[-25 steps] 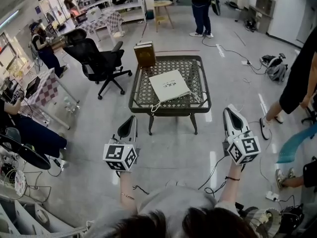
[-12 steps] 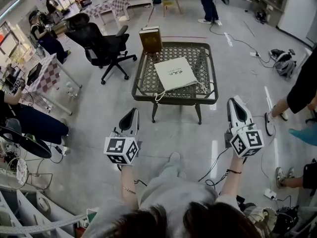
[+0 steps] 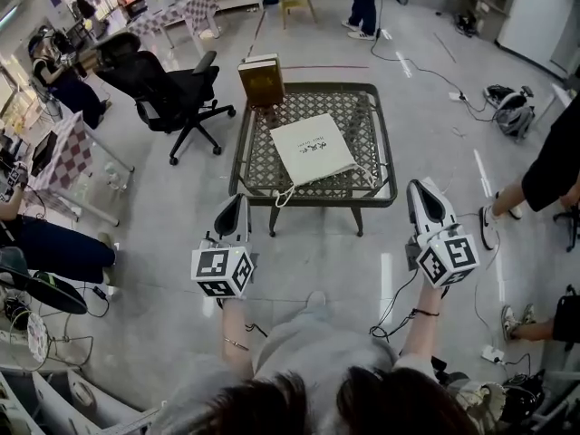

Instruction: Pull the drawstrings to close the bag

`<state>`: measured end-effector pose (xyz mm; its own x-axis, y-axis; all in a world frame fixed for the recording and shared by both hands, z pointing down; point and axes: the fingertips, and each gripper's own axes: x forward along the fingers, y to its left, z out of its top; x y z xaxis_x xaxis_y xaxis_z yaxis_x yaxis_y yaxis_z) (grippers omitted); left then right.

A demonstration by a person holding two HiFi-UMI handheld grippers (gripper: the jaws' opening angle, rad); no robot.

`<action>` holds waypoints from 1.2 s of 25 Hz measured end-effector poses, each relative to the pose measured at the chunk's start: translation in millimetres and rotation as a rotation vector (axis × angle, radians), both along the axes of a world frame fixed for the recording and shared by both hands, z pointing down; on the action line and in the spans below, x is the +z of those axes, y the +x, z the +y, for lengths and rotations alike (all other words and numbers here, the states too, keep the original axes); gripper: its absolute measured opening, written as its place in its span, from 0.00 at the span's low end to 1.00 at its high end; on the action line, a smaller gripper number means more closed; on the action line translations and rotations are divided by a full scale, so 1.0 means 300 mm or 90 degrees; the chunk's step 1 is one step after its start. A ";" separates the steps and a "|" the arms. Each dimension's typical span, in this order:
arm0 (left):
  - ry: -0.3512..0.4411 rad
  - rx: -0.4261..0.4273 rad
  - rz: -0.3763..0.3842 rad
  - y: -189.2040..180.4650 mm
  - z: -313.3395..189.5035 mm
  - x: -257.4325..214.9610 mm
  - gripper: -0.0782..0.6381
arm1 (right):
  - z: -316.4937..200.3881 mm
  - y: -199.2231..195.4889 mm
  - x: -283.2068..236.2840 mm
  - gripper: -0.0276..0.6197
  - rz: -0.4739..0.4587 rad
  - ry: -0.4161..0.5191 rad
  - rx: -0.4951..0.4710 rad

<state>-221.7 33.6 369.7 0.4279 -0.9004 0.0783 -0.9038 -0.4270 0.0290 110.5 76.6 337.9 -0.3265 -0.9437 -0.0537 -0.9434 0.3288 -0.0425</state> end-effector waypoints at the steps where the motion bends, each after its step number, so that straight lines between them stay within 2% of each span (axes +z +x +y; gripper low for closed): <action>1: -0.001 0.005 -0.002 0.007 -0.029 0.003 0.14 | -0.022 0.004 0.004 0.08 -0.001 -0.003 0.004; 7: -0.004 0.040 -0.014 0.058 -0.173 0.012 0.14 | -0.132 0.006 0.041 0.08 -0.020 -0.025 0.017; 11: -0.003 0.058 0.000 0.078 -0.258 0.018 0.14 | -0.195 -0.015 0.059 0.08 -0.013 -0.034 0.018; 15: 0.002 0.075 0.006 0.116 -0.307 0.021 0.14 | -0.228 -0.008 0.066 0.08 -0.009 -0.036 0.024; 18: -0.012 0.088 -0.007 0.143 -0.331 0.050 0.14 | -0.255 0.007 0.081 0.08 -0.017 -0.038 0.027; 24: -0.032 0.083 -0.016 0.168 -0.391 0.080 0.14 | -0.341 0.021 0.118 0.08 -0.024 -0.050 0.017; 30: -0.076 0.062 -0.044 0.224 -0.431 0.158 0.14 | -0.443 0.075 0.182 0.08 -0.046 -0.081 0.002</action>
<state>-154.5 -95.9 417.0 0.5029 -0.8371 0.2152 -0.8597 -0.5102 0.0240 133.0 -56.2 392.5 -0.3236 -0.9452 0.0436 -0.9374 0.3139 -0.1510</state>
